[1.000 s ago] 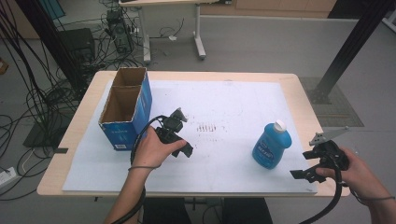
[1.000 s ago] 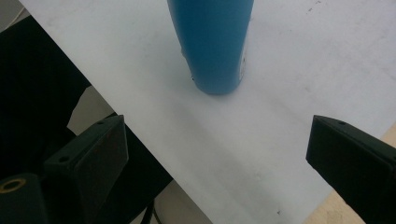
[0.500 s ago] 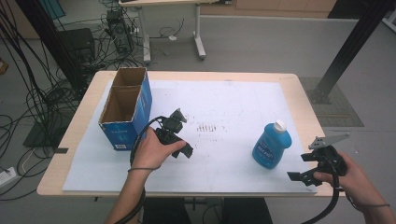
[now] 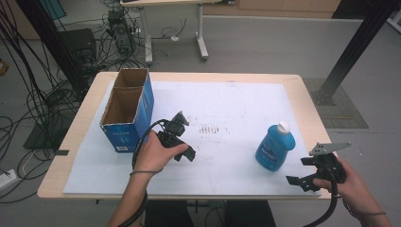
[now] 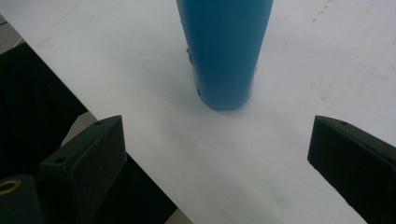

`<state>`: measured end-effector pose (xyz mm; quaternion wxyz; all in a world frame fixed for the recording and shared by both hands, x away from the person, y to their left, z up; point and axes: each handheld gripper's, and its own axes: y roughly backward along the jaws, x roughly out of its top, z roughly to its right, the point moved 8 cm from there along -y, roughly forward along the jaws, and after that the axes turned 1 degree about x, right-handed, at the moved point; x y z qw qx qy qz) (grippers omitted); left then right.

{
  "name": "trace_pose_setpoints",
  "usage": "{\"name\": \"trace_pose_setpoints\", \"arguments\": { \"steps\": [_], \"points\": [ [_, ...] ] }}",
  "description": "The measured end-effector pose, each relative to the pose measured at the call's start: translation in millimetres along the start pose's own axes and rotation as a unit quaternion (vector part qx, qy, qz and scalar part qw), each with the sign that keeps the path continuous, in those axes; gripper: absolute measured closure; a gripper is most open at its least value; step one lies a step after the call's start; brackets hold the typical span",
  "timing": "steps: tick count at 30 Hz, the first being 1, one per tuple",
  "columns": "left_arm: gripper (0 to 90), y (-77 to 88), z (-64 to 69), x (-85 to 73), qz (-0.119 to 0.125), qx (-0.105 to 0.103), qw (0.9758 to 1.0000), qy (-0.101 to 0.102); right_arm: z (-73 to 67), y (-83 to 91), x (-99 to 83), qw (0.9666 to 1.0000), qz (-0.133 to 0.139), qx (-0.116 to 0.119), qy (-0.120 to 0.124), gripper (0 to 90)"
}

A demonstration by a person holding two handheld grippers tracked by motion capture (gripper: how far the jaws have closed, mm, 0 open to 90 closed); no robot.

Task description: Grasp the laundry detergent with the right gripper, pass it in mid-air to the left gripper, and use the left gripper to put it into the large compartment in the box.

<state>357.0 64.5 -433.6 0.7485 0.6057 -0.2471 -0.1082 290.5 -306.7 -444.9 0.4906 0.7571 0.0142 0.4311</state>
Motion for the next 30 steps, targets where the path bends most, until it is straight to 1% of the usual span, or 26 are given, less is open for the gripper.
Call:
{"name": "trace_pose_setpoints", "arguments": {
  "steps": [3,9,12,15,19,30],
  "points": [
    [8.9,0.0,0.7,0.3,0.001,-0.001,1.0,0.0,-0.4,-1.0,-0.7,0.9999,0.009,0.0,-0.004,3.8],
    [8.9,0.9,0.3,1.1,0.003,-0.002,1.0,0.001,-1.0,-1.5,-0.7,0.9998,0.019,-0.001,-0.005,3.1],
    [8.9,1.4,0.7,1.3,0.004,-0.003,1.0,0.001,-1.4,-0.8,1.6,0.9995,0.032,-0.004,-0.002,3.0],
    [8.9,1.3,1.5,1.6,0.003,-0.004,1.0,0.0,-2.0,-0.9,2.7,0.9993,0.038,-0.003,-0.001,2.9],
    [8.9,1.1,2.7,2.1,0.005,-0.006,1.0,-0.002,-3.1,-1.9,5.4,0.9986,0.053,-0.002,-0.003,3.0],
    [8.9,0.9,4.1,2.2,0.006,-0.008,1.0,-0.001,-2.3,-3.8,6.3,0.9977,0.067,-0.002,-0.003,3.0]
  ]
}}
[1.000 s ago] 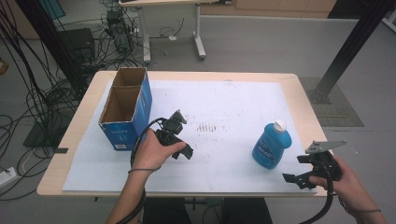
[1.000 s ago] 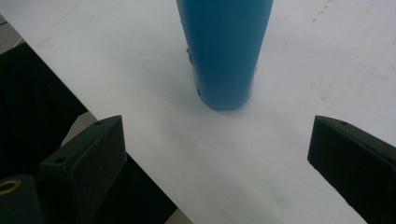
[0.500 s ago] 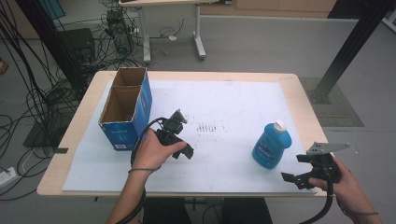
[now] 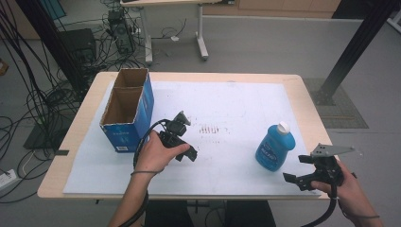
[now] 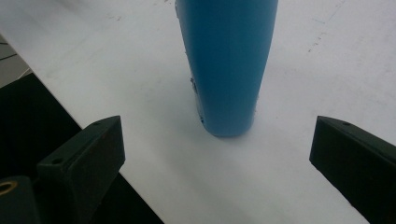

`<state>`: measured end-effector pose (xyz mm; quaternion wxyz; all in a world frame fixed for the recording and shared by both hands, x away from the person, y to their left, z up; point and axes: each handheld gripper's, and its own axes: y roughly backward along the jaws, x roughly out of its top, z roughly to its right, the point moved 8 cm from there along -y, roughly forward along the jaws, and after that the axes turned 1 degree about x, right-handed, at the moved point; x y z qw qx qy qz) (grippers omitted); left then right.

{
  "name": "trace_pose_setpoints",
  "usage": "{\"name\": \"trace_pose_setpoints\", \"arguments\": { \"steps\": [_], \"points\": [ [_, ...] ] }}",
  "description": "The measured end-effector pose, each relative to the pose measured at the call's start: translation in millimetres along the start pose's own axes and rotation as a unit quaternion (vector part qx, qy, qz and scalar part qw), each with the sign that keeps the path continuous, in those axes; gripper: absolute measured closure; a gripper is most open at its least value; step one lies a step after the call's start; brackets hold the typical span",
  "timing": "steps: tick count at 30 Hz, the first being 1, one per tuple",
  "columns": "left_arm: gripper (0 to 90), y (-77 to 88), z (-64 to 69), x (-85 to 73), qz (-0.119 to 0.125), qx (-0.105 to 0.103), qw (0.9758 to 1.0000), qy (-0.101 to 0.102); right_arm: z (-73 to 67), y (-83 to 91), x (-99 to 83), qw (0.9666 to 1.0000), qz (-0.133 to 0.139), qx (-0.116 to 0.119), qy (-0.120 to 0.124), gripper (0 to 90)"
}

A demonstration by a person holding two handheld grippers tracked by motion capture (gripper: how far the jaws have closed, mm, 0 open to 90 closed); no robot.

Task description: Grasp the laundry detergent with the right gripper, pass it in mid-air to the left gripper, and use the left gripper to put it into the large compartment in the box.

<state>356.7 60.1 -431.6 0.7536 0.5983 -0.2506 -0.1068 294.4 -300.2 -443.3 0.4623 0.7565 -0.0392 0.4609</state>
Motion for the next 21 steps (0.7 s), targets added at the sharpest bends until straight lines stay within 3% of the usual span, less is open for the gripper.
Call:
{"name": "trace_pose_setpoints", "arguments": {
  "steps": [21],
  "points": [
    [8.9,3.9,2.2,-0.7,0.005,0.003,1.0,0.0,1.6,-7.1,2.6,0.9996,0.026,0.009,-0.003,3.1]
  ]
}}
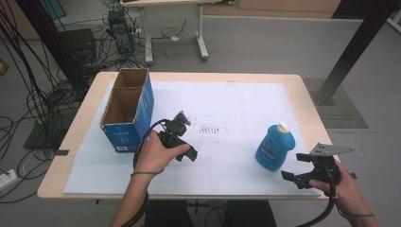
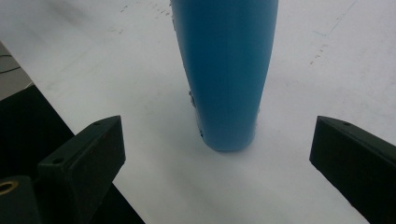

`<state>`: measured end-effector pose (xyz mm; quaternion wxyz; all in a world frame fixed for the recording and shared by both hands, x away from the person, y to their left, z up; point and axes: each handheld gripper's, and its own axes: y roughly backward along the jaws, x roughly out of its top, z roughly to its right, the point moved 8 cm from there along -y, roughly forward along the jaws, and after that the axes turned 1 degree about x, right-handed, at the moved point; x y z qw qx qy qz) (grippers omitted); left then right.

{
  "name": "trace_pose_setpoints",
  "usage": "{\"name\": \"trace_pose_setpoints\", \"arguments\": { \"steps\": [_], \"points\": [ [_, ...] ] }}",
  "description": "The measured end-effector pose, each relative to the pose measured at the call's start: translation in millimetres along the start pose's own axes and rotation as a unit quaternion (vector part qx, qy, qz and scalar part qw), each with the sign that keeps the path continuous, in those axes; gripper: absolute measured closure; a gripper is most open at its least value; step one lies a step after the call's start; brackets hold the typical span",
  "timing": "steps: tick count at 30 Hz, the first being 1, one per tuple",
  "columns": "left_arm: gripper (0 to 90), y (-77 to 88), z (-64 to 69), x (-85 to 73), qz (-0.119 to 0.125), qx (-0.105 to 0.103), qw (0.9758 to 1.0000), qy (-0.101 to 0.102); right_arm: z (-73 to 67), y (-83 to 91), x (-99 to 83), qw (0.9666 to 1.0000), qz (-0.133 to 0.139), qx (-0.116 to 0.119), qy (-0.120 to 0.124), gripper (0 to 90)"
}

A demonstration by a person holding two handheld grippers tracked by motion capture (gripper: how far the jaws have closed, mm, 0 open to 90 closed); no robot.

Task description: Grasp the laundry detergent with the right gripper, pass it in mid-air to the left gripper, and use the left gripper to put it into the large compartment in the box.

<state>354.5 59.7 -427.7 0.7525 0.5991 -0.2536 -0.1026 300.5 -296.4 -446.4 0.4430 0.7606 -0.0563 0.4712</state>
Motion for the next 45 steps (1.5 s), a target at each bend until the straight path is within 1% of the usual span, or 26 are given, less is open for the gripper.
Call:
{"name": "trace_pose_setpoints", "arguments": {
  "steps": [10,12,17,19,20,24,27,32,33,35,36,45],
  "points": [
    [8.9,-0.2,-0.3,-1.5,-0.006,0.001,1.0,0.0,1.6,-4.1,-1.4,1.0,0.005,0.002,-0.002,3.1],
    [8.9,-0.2,-1.0,-1.6,-0.008,0.005,1.0,-0.002,0.7,-4.8,-0.9,1.0,0.007,0.003,-0.001,3.0],
    [9.0,0.0,-1.6,-2.9,-0.02,0.01,0.9997,-0.005,-0.2,-6.3,0.8,0.9999,0.014,0.004,0.0,3.0],
    [9.0,0.1,-3.1,-4.0,-0.028,0.015,0.9994,-0.01,0.4,-7.5,1.1,0.9999,0.017,0.003,0.0,2.9],
    [9.0,-0.1,-3.5,-3.8,-0.028,0.017,0.9994,-0.008,0.4,-7.5,1.1,0.9999,0.017,0.003,0.0,2.9],
    [9.0,-0.7,-5.1,-5.7,-0.038,0.021,0.999,-0.006,0.3,-9.9,1.5,0.9997,0.023,0.005,-0.001,2.9],
    [9.0,-0.4,-3.8,-6.2,-0.04,0.018,0.999,-0.005,-0.1,-12.0,0.7,0.9997,0.025,0.007,-0.003,2.9],
    [9.0,0.8,-3.9,-5.5,-0.04,0.019,0.999,-0.006,0.0,-16.5,-1.7,0.9994,0.032,0.008,-0.005,2.9],
    [9.0,1.1,-4.6,-5.6,-0.042,0.021,0.9989,-0.007,-0.5,-17.9,-1.8,0.9993,0.037,0.009,-0.001,2.9],
    [9.0,1.1,-4.8,-5.7,-0.043,0.021,0.9988,-0.008,-0.4,-18.6,-1.9,0.9992,0.04,0.009,-0.002,2.9],
    [9.0,1.1,-4.9,-5.9,-0.044,0.022,0.9987,-0.008,-0.8,-19.9,-1.7,0.9988,0.046,0.013,-0.004,2.9],
    [9.0,0.3,-4.4,-6.6,-0.044,0.02,0.9988,-0.006,-0.2,-24.8,-1.0,0.9979,0.062,0.02,-0.007,2.9]
  ]
}}
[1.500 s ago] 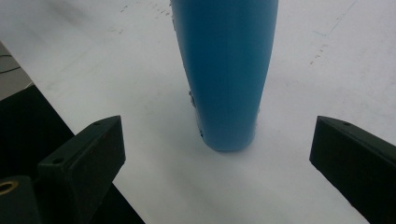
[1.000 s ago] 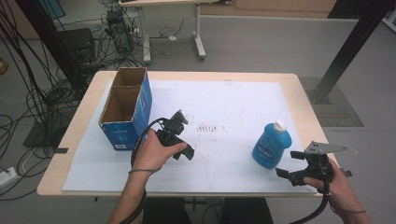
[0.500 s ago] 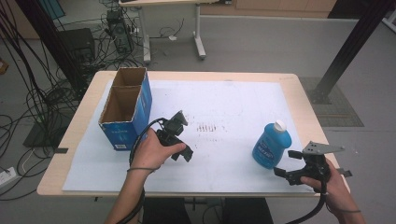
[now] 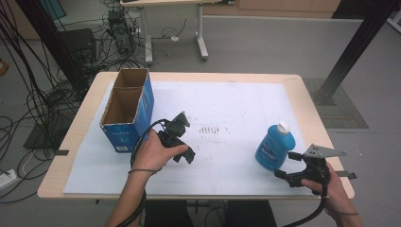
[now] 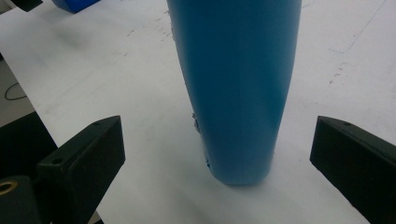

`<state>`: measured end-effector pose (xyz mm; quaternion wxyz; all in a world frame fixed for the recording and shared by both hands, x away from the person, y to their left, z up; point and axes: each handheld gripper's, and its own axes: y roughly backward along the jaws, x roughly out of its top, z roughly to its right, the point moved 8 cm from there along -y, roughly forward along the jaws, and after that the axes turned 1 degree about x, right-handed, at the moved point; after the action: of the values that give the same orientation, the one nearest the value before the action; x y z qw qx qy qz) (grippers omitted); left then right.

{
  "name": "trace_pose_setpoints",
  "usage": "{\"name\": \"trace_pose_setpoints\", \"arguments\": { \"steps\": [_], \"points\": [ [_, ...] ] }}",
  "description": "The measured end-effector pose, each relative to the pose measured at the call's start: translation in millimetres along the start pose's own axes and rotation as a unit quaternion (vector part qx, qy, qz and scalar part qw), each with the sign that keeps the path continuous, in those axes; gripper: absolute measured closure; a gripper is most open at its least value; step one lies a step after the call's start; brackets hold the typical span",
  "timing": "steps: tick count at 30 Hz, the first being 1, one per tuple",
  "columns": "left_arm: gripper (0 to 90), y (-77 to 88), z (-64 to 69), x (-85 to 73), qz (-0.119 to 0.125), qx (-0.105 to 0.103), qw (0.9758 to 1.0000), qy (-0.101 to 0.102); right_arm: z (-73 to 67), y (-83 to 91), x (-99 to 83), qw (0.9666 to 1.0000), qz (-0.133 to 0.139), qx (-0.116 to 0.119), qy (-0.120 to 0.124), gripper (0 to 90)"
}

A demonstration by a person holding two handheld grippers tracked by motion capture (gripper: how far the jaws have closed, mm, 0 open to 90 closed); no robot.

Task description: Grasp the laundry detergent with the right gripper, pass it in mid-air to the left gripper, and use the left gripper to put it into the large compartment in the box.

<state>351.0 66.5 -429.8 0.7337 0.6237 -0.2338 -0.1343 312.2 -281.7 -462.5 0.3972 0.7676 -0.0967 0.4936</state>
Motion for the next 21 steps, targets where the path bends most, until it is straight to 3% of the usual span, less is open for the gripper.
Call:
{"name": "trace_pose_setpoints", "arguments": {
  "steps": [12,21],
  "points": [
    [8.9,-0.7,-0.3,-0.6,0.0,-0.001,1.0,-0.003,2.5,-9.4,-1.9,0.9998,0.018,-0.003,0.009,2.7],
    [8.9,0.2,-1.3,-0.9,0.004,-0.002,1.0,-0.001,5.0,-17.4,-3.6,0.9984,0.051,-0.008,0.022,3.1]
  ]
}}
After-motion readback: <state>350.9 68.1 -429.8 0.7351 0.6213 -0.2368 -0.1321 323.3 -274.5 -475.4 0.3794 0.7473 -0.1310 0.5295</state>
